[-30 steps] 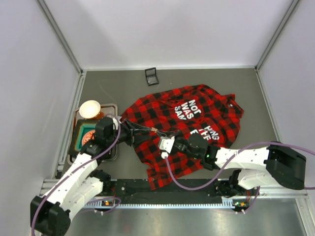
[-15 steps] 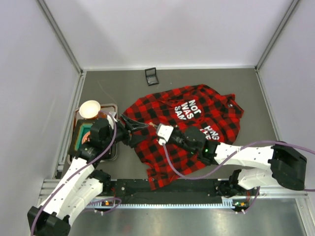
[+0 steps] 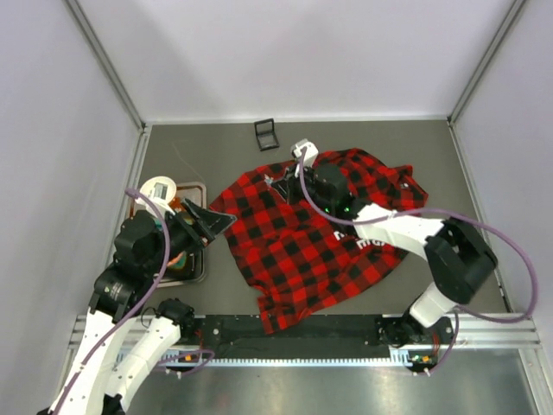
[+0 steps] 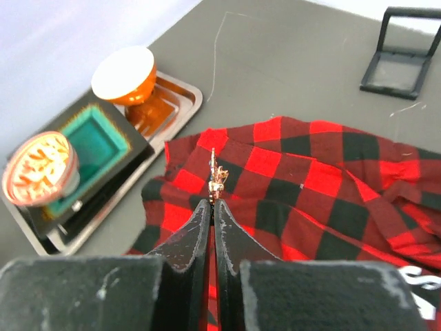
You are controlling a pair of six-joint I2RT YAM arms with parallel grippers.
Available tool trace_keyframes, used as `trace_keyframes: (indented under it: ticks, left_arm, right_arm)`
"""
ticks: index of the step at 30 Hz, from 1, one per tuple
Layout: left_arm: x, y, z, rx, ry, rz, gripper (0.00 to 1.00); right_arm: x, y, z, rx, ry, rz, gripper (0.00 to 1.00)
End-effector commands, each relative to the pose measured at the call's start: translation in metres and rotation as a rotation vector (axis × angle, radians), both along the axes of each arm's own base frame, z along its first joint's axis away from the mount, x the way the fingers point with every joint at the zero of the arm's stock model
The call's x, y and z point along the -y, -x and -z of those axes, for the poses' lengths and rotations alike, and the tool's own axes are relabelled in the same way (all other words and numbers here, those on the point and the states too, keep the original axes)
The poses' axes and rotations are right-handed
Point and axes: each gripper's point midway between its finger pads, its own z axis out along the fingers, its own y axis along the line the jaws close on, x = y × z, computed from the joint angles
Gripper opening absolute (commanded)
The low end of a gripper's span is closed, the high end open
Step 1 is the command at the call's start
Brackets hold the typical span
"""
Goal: Remove the brooch from the garment
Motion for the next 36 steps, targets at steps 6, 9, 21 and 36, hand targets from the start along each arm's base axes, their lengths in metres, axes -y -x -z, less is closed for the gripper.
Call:
trace_keyframes:
  ticks: [6, 9, 21, 36]
  left_arm:
    - [-0.016, 0.002, 0.023, 0.036, -0.152, -0.024, 0.82]
    - [-0.020, -0.004, 0.028, 0.037, -0.181, -0.047, 0.81]
    - [-0.017, -0.040, 0.047, 0.049, -0.250, -0.069, 0.80]
    - [-0.014, -0.050, 0.057, 0.044, -0.301, -0.046, 0.79]
  right_arm:
    - [-0.033, -0.081, -0.012, -0.342, -0.398, 0.053, 0.00]
    - [-0.034, -0.117, 0.003, -0.418, -0.480, 0.067, 0.00]
    - [-0.041, -0.238, 0.062, -0.527, -0.624, 0.090, 0.00]
    - [-0.042, -0.282, 0.101, -0.613, -0.722, 0.172, 0.00]
